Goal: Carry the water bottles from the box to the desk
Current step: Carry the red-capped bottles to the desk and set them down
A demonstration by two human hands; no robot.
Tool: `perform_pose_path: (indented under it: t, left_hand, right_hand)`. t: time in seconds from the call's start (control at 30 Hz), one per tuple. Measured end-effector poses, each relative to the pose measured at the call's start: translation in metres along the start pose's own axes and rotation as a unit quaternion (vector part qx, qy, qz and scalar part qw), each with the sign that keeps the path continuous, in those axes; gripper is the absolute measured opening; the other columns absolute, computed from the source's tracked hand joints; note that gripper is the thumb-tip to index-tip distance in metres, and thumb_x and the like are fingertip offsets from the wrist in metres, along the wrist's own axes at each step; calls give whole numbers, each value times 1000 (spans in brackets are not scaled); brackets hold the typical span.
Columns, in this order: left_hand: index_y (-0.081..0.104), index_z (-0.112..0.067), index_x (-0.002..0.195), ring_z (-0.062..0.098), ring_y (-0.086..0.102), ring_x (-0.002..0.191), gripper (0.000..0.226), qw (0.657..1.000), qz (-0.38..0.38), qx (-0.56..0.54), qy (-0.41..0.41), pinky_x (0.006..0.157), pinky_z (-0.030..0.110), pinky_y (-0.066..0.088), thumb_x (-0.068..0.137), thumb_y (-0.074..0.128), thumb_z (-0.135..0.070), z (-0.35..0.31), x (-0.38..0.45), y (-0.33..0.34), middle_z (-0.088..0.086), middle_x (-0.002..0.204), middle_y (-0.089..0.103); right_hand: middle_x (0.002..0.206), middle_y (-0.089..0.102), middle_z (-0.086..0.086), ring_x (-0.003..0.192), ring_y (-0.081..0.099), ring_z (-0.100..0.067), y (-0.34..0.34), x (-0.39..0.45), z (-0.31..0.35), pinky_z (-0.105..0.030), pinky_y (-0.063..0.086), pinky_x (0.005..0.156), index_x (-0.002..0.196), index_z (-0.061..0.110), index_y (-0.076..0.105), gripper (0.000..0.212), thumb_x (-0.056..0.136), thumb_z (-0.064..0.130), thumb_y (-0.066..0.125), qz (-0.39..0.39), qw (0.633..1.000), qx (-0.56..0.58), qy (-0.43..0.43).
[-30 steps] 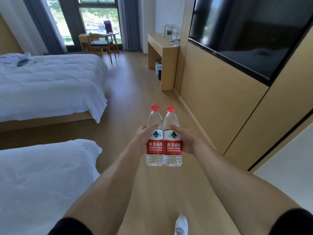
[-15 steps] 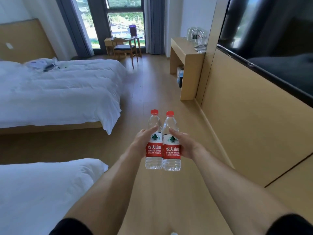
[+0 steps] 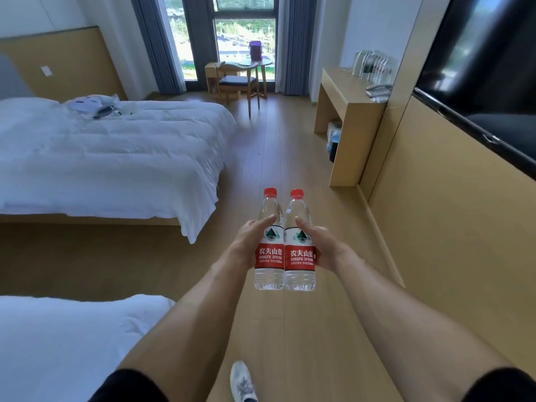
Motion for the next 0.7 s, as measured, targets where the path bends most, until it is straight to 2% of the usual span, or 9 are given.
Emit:
perform_pose_path:
  t: [0.2,0.47,0.7]
  left_hand:
    - [46,-7,140,44,66,115,63,1000,21,-5,-4,100,60,51,90,74,-36,-47,96,-11,25,128,64]
    - [45,-4,141,45,64,117,65,998,53,2,-14,102,59,50,92,73,-35,-136,223,-28,26,130,62]
    - [46,-3,140,45,62,120,63,997,76,28,-15,103,59,49,92,72,-35,-197,304,-37,27,130,63]
  right_hand:
    - [129,63,-29,121,59,-48,-7,90,47,-60,45,106,134,-1,50,59,95,41,65,-22,1000,5,3]
    - [130,61,-29,102,65,-41,-2,208,127,-55,51,101,134,-1,49,61,94,44,63,-51,998,25,4]
    - [130,62,-29,120,60,-47,-1,285,181,-59,45,106,134,1,49,59,94,42,64,-78,995,53,-11]
Point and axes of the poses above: each hand's wrist, its own x-axis towards the middle knuckle, its own y-axis out of the palm, z = x × y, the point moved 2 cm from there along x, towards the middle knuckle
